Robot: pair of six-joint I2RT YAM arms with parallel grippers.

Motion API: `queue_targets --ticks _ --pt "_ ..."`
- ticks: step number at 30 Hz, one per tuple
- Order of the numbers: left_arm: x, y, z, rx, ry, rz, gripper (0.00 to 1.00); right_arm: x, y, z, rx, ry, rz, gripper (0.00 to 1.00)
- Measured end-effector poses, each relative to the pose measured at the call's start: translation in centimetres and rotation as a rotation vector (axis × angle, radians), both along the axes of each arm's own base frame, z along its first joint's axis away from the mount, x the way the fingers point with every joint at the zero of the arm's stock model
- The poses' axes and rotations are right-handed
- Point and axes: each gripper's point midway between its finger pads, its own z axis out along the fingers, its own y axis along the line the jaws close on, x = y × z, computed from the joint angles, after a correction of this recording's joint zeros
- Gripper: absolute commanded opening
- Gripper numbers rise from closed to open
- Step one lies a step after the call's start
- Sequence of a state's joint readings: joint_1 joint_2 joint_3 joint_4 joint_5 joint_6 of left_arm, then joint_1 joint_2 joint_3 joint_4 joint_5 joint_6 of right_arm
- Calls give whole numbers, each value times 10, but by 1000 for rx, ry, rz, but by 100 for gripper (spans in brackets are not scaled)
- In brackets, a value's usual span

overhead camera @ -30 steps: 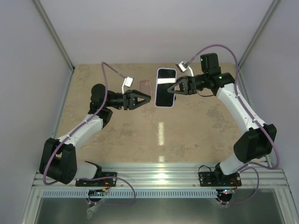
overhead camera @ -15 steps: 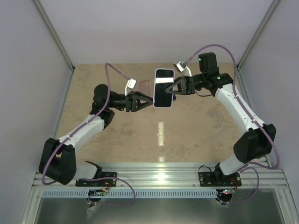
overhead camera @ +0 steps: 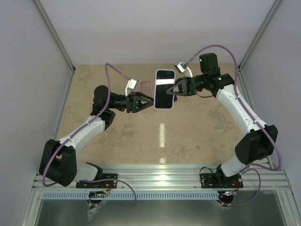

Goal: Take the phone out of the phone case
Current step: Remove the phone case from the phone.

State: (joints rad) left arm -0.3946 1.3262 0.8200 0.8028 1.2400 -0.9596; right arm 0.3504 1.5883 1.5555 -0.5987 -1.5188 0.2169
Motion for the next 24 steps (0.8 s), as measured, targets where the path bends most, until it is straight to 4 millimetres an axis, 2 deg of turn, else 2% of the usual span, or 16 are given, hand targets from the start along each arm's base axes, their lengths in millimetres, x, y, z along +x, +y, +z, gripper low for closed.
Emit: queue_targets --ticks 24 --pt "1 0 -2 5 -11 2 47 2 1 -2 -1 9 3 0"
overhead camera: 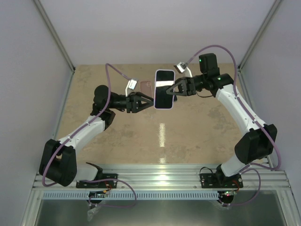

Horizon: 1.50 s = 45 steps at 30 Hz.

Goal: Take the phone out of the phone case
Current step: Remove the phone case from the phone.

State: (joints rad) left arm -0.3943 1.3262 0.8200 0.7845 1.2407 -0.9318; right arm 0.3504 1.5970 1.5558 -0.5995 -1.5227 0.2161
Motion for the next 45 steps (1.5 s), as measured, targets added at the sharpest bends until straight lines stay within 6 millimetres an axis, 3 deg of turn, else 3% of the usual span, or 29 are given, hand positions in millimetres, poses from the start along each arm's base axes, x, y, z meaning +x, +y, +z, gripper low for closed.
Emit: queue_targets --ticks 7,16,21,29,34,45 --pt "-4 0 0 0 -6 -17 55 0 0 0 0 0 -1 0" --pt "-4 0 -3 6 -6 -20 49 0 0 0 0 0 -1 1" --pt "0 -1 -9 31 -13 -7 59 3 -1 -1 -4 -2 -13 1" --pt "1 -1 -11 38 -10 -5 59 3 -1 -1 -2 -1 -10 1" --pt "1 -1 -11 37 -6 -6 64 2 -2 -1 -2 -1 -9 1" --pt "2 -2 -12 43 -6 -1 59 3 -1 -1 -4 -1 -12 0"
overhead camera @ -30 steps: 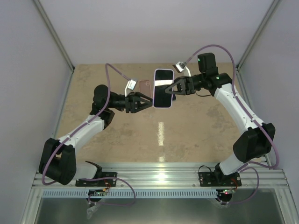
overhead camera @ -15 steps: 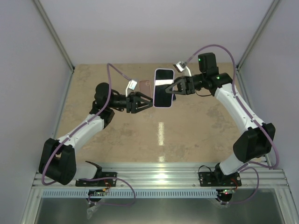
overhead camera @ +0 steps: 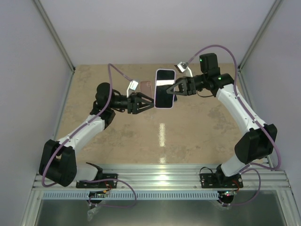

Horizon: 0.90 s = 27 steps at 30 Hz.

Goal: Take the phone out of the phone case
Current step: Remove the phone case from the phone.

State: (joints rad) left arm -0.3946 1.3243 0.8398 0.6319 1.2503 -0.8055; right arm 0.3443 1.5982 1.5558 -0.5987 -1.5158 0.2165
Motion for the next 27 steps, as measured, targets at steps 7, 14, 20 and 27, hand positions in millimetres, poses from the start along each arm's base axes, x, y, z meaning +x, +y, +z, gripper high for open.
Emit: queue_targets --ticks 7,14,20,27 --pt "7 -2 4 27 -30 22 61 3 -1 0 -5 -1 -12 0" --pt "10 -2 0 46 -33 36 53 7 0 -3 -8 2 -17 1" --pt "15 -2 -4 57 -30 58 47 12 -1 -7 -19 -1 -37 0" --pt "25 0 -11 86 -27 106 47 16 -2 -11 -38 -17 -66 1"
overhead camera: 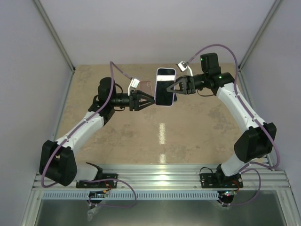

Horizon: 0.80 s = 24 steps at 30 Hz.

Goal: Take the phone out of the phone case
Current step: Remove the phone case from the phone.

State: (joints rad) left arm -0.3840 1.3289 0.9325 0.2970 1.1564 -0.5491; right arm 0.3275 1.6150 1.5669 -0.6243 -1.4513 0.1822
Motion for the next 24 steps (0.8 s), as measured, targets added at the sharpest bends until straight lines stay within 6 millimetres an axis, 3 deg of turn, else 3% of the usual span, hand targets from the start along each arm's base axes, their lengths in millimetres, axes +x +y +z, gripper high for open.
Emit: queue_targets --ticks 14,24 --pt "9 -3 -3 5 53 -14 47 -2 5 2 -9 -58 -4 1" --pt "1 -6 19 -113 101 -138 38 -13 12 4 19 -48 56 1"
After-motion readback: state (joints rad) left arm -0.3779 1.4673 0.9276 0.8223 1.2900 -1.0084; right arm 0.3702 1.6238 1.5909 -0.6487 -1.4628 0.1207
